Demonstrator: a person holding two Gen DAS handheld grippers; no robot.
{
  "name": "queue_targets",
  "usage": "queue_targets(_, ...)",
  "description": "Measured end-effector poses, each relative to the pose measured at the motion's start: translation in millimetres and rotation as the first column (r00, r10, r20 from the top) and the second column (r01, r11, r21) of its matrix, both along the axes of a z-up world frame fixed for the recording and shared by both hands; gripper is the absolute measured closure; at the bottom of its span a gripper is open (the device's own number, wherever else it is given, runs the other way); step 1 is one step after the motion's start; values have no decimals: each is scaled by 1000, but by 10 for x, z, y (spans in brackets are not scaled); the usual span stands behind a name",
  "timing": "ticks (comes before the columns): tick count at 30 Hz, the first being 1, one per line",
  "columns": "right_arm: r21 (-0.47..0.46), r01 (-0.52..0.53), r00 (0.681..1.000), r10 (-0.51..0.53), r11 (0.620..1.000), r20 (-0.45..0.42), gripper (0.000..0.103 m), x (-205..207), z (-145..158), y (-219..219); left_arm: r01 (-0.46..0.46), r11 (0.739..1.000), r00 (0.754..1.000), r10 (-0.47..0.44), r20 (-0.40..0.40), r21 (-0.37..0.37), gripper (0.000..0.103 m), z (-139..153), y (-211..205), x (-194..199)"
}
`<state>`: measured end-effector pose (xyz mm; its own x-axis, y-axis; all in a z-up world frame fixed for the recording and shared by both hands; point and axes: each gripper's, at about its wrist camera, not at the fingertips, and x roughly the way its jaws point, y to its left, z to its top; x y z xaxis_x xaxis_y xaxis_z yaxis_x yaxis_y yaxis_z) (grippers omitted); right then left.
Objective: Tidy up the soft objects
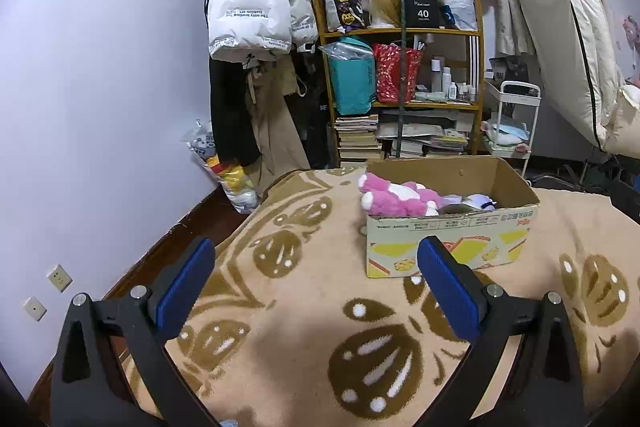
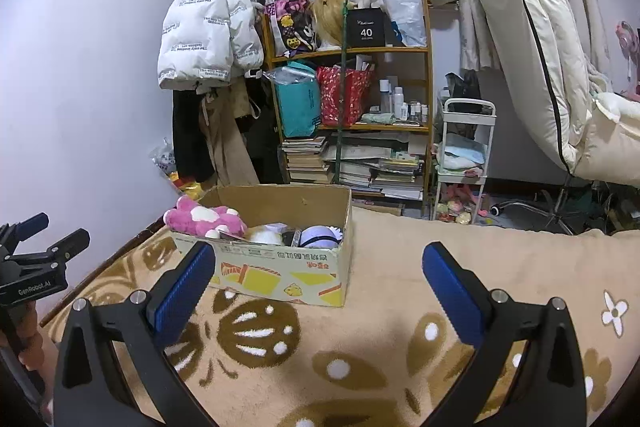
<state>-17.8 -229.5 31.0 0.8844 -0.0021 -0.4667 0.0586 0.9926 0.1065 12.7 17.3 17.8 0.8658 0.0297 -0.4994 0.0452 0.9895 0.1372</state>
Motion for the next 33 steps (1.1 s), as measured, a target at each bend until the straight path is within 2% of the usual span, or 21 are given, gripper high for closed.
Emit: queue_targets(33, -1, 6, 1000, -6, 1000, -7, 0, 25, -41, -33, 2, 1000, 1000, -3, -22, -23, 3, -29, 4, 21)
